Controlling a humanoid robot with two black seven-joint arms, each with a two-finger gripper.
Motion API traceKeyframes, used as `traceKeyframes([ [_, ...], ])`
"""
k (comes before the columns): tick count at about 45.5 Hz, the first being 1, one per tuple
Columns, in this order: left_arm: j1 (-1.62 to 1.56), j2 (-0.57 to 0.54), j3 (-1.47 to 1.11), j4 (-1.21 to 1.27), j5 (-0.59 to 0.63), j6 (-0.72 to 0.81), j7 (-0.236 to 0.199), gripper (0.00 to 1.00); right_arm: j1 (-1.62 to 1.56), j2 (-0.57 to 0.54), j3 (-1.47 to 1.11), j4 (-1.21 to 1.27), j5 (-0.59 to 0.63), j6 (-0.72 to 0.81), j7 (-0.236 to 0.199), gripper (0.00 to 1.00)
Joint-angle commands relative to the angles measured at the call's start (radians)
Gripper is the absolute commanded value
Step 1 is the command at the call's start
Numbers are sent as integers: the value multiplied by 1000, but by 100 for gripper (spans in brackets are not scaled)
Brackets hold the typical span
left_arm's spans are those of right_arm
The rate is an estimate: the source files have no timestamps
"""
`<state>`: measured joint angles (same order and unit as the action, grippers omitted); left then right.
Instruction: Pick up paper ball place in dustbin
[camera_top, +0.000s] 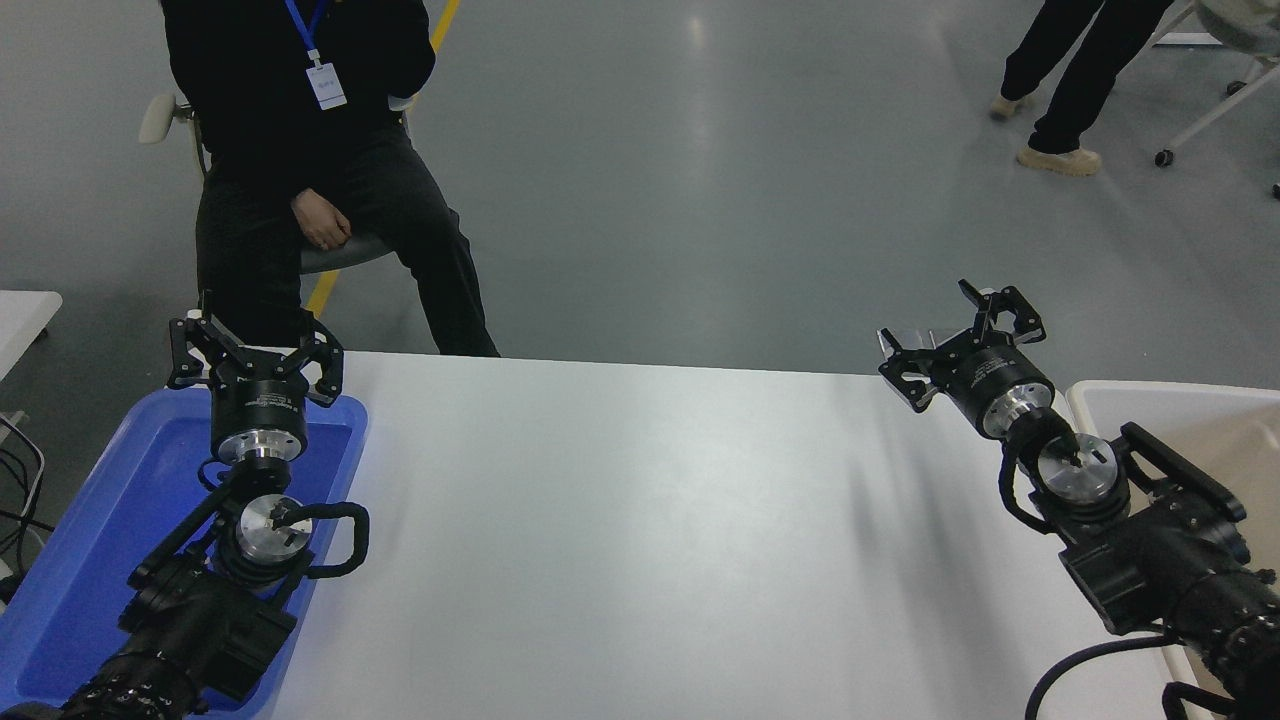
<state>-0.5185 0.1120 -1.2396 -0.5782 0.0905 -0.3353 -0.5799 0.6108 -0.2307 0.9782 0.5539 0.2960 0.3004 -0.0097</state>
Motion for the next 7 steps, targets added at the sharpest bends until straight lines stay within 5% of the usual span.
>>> traceKeyframes([
  [1, 0, 0, 0, 0, 0, 1, 0, 99, -23, 4, 11, 0, 0, 8, -1, 100],
  [7, 0, 0, 0, 0, 0, -1, 0, 99, -25, 4, 11, 1, 0, 8, 1, 100],
])
